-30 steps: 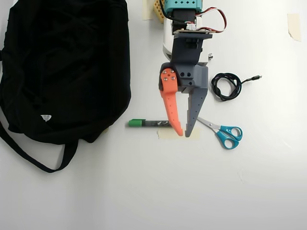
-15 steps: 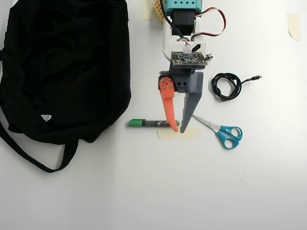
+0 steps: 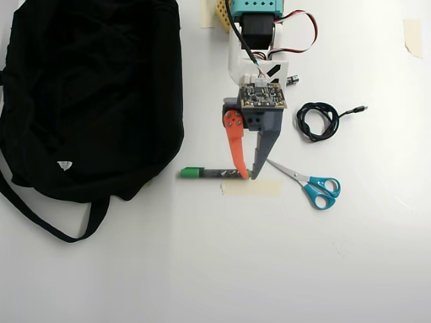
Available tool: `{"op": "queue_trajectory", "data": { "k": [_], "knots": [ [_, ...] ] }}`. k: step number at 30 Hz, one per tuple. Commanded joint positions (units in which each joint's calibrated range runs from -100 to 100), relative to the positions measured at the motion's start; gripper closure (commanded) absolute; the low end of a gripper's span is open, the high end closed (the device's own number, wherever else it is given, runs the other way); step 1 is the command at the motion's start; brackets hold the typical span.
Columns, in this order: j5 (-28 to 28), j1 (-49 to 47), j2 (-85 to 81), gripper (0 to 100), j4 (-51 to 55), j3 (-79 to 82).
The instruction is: Put the green marker into the black bag
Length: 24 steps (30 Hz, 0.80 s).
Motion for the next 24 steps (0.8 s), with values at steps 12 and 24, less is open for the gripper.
{"op": "queue_trajectory", "data": {
  "k": [12,24],
  "knots": [
    [0.39,0.15,-1.29,98,9.1,-2.68],
    [0.39,0.15,-1.04,98,15.56,-2.68]
  ]
}}
